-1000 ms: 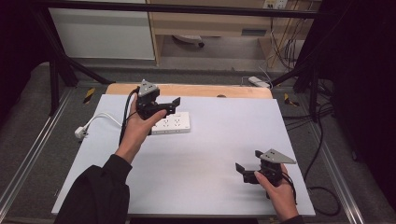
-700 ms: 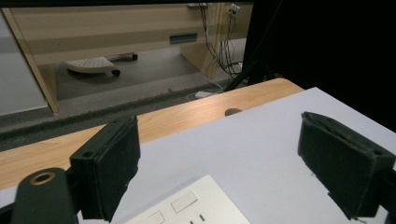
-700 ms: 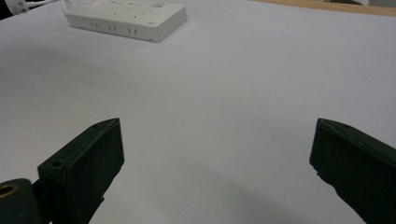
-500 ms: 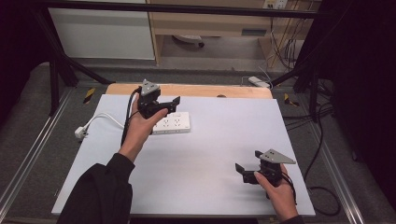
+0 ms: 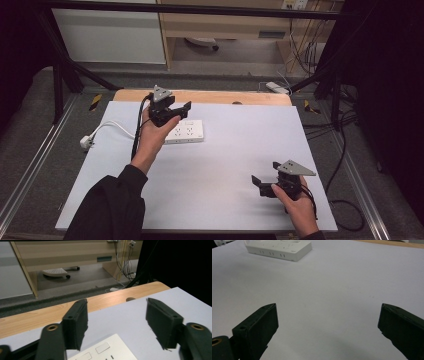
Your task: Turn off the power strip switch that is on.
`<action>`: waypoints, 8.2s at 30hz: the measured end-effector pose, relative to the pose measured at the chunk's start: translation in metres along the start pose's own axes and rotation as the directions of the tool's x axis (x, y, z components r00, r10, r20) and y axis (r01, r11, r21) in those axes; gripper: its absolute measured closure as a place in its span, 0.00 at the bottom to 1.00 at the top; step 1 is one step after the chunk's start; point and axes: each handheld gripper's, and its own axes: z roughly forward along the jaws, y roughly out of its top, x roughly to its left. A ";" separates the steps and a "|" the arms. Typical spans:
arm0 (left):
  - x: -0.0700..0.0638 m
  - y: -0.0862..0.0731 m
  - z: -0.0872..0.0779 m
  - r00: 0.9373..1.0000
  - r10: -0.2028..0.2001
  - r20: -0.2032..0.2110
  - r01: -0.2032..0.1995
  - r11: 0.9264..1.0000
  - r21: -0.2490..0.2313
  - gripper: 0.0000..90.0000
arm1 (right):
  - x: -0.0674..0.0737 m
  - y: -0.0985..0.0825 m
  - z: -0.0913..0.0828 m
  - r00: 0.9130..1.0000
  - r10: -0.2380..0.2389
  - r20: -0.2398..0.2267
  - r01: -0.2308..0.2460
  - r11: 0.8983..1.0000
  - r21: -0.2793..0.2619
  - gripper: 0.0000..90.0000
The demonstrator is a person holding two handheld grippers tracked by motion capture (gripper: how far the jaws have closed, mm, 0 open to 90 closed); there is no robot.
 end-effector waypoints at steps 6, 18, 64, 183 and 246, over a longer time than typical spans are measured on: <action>-0.003 0.001 0.007 1.000 -0.005 -0.015 0.005 1.000 -0.007 0.55 | -0.001 0.000 0.000 1.000 0.002 -0.005 -0.002 1.000 0.002 0.04; -0.004 0.002 0.016 0.999 -0.037 -0.034 0.036 0.999 -0.023 0.81 | 0.000 0.000 -0.002 1.000 0.000 -0.004 0.000 1.000 -0.002 0.04; -0.006 -0.016 0.059 1.000 0.002 -0.031 0.000 0.999 0.045 1.00 | 0.000 0.003 -0.002 1.000 -0.002 -0.007 0.002 1.000 0.002 0.04; 0.003 -0.074 0.096 0.999 -0.019 -0.031 0.026 0.972 0.233 1.00 | -0.005 0.005 -0.001 1.000 -0.007 -0.002 0.007 1.000 0.013 0.04; 0.002 -0.080 0.101 0.999 0.007 -0.037 0.002 0.972 0.236 1.00 | -0.006 0.005 -0.002 1.000 -0.002 -0.003 0.002 1.000 0.010 0.04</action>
